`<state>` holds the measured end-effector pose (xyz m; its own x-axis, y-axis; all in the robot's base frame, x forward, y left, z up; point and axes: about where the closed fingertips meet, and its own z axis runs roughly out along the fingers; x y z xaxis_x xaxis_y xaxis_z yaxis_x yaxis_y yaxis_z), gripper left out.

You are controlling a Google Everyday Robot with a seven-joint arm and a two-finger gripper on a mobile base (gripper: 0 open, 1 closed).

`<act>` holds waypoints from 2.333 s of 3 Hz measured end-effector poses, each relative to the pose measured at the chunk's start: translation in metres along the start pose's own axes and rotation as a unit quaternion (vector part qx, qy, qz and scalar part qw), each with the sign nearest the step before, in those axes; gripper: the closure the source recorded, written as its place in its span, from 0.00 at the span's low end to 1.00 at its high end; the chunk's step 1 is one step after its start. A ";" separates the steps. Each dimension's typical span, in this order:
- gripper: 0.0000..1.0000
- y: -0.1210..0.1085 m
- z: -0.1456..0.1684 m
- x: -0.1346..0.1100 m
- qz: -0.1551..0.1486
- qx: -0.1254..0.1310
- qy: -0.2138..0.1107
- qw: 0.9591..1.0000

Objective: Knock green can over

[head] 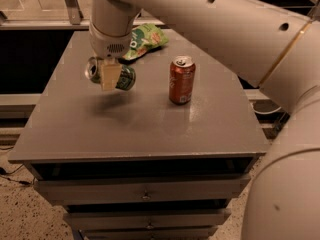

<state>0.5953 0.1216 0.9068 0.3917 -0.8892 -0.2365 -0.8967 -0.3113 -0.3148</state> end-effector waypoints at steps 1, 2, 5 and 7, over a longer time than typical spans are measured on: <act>0.56 0.003 0.012 -0.001 0.000 0.000 0.003 1.000; 0.30 0.009 0.024 -0.006 -0.007 -0.009 0.001 1.000; 0.00 0.031 0.042 -0.035 -0.082 -0.046 -0.038 0.995; 0.00 0.040 0.049 -0.045 -0.125 -0.084 -0.045 0.988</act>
Offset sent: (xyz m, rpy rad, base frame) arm -0.0101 0.0158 -0.0367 -0.0171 0.0229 0.0373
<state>0.5516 0.1655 0.8592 0.6144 -0.7472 -0.2534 -0.7888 -0.5747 -0.2181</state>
